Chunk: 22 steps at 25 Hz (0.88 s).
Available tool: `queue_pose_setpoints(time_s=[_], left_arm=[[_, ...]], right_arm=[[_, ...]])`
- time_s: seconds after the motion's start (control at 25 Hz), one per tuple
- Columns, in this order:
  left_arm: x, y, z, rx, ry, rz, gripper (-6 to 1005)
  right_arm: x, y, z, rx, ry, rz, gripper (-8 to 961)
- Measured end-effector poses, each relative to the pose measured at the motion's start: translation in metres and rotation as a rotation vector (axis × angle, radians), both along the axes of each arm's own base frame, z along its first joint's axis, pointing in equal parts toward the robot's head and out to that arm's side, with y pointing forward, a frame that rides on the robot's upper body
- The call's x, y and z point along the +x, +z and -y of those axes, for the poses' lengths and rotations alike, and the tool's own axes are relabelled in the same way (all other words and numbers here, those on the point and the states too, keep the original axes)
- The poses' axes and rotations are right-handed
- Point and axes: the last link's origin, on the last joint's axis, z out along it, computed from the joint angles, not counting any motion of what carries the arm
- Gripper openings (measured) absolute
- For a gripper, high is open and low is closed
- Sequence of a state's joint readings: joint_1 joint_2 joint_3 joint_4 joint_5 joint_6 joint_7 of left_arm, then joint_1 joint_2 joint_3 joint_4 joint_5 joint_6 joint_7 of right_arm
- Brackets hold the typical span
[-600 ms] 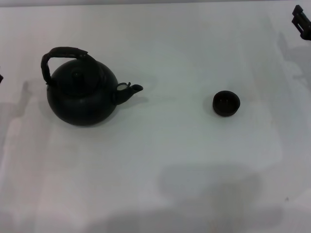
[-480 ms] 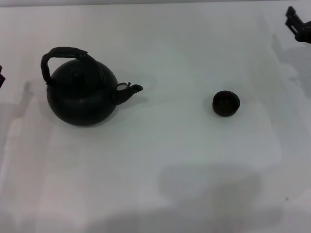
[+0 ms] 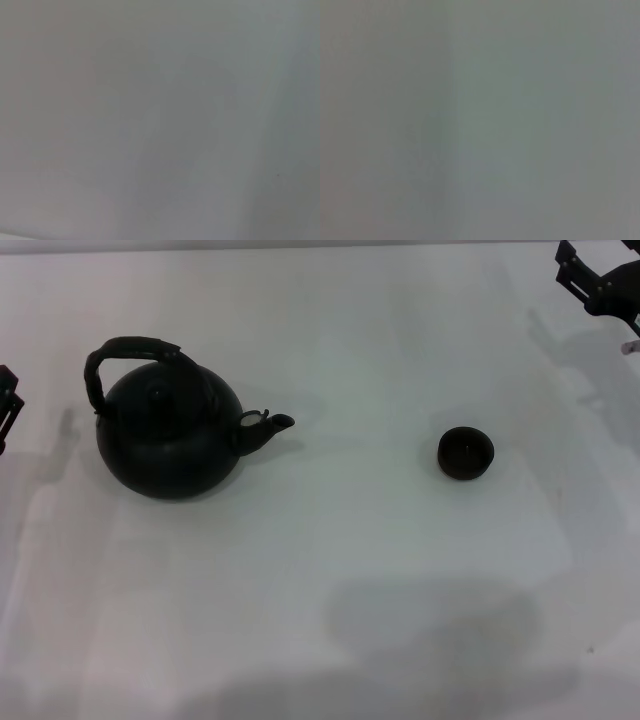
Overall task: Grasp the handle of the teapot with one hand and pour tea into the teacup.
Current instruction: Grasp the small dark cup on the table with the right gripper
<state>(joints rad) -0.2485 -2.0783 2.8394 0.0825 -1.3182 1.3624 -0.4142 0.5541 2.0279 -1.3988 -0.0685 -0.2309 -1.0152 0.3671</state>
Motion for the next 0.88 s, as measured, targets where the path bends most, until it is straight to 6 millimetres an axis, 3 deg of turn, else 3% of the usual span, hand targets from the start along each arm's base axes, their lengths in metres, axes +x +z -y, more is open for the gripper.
queue_pose_setpoints(time_s=[0.2,0.4,0.64,0.88], left_arm=[[0.001,0.001,-0.003,0.003,-0.004,-0.001,888],[0.000,0.006,-0.009,0.017,-0.002,-0.012,887],[-0.001,0.012,-0.014,0.031,-0.004,-0.029,888],[-0.004,0.013,-0.011,0.037,0.010,-0.028,888]], right_arm=[[0.002,-0.001,-0.003,-0.011,-0.029,-0.012,876],[-0.005,-0.015,-0.011,-0.114,-0.064,-0.067,874],[-0.034,-0.028,-0.021,-0.237,0.015,-0.106,786],[-0.077,-0.035,-0.034,-0.474,0.151,-0.078,753]])
